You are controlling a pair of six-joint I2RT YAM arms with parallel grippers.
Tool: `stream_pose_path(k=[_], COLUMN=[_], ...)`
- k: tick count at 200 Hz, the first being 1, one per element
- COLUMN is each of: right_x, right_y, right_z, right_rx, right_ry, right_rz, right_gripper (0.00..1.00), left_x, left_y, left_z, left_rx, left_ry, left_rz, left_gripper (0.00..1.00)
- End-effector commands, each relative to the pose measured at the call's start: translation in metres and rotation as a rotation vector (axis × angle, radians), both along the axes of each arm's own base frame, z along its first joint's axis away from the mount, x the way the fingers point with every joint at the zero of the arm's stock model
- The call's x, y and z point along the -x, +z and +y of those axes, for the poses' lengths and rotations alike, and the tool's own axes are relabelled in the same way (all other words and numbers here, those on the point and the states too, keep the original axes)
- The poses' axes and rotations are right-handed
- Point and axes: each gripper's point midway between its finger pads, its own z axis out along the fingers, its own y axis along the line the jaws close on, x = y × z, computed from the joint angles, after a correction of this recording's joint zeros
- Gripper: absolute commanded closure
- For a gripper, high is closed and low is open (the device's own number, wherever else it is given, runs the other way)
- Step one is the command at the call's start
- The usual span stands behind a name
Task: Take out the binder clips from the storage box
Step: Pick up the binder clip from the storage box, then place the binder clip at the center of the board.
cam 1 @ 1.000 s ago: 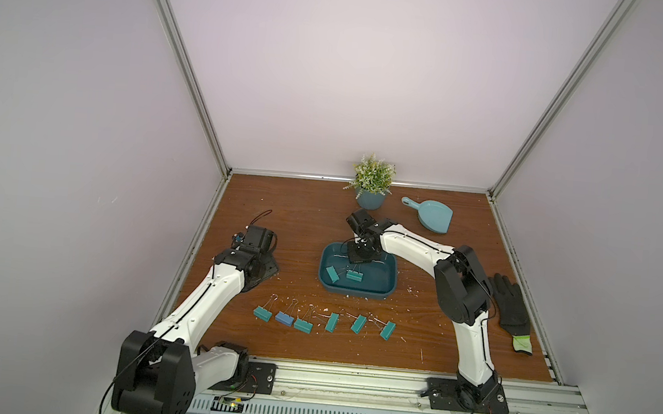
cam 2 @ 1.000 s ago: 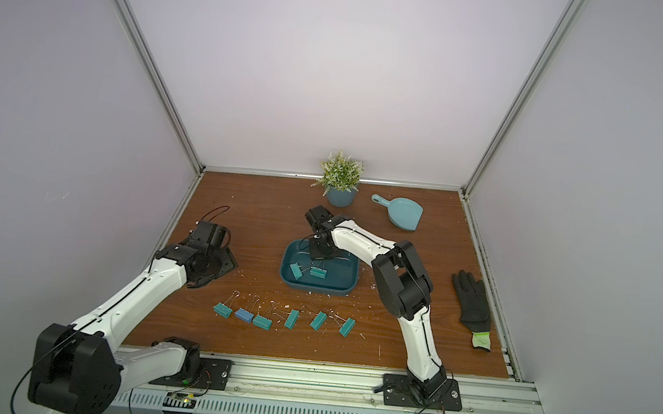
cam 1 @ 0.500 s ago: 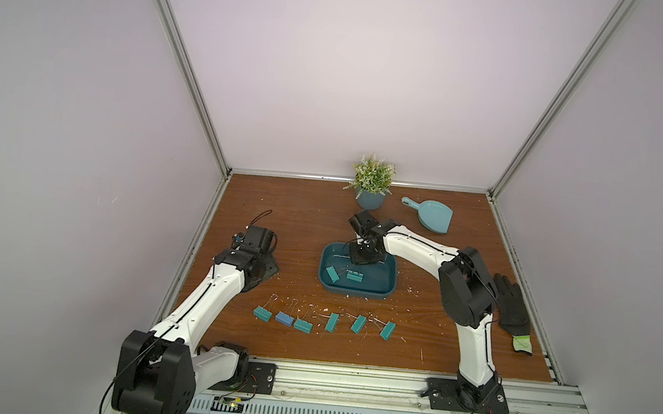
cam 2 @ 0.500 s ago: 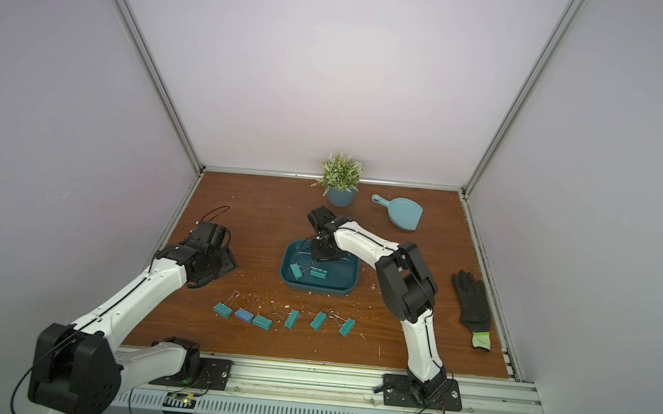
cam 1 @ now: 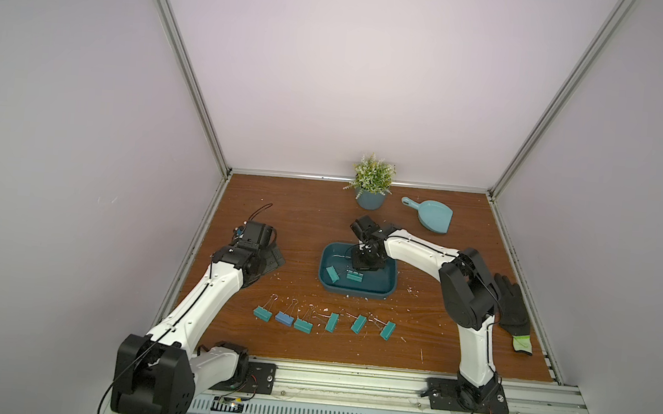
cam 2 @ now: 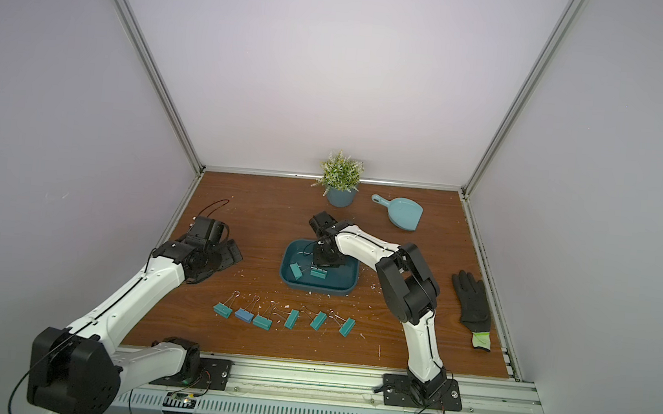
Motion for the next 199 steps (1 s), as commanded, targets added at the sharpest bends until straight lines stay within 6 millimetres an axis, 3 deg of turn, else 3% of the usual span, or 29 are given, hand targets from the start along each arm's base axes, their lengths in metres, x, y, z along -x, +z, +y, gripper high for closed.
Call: stream_pose_path(k=[1, 32, 50, 61, 106, 139, 174, 199], right_x=[0.008, 0.011, 0.010, 0.008, -0.010, -0.014, -0.002, 0.020], right_y=[-0.008, -0.014, -0.013, -0.007, 0.045, 0.090, 0.124, 0.125], right_z=[0.002, -0.002, -0.005, -0.006, -0.010, -0.019, -0.041, -0.072], right_rx=[0.013, 0.040, 0.049, 0.048, 0.028, 0.006, 0.011, 0.055], right_ry=[-0.015, -0.031, -0.044, -0.053, -0.087, -0.112, -0.142, -0.172], right_rz=[0.028, 0.035, 0.025, 0.009, -0.114, -0.196, -0.250, -0.246], right_gripper=[0.79, 0.86, 1.00, 1.00, 1.00, 1.00, 1.00, 1.00], left_x=[-0.009, -0.014, -0.014, -0.014, -0.016, -0.016, -0.016, -0.015], left_y=[0.018, 0.027, 0.032, 0.035, 0.052, 0.060, 0.069, 0.076], left_z=[-0.005, -0.018, -0.022, -0.025, -0.059, -0.069, -0.085, -0.109], left_rx=[0.017, 0.065, 0.070, 0.073, 0.089, 0.120, 0.158, 0.200], left_ry=[-0.051, -0.106, -0.127, -0.145, -0.275, -0.318, -0.380, -0.469], left_rz=[-0.071, -0.120, -0.140, -0.152, -0.212, -0.249, -0.287, -0.329], left_gripper=[0.00, 0.00, 0.00, 0.00, 0.00, 0.00, 0.00, 0.00])
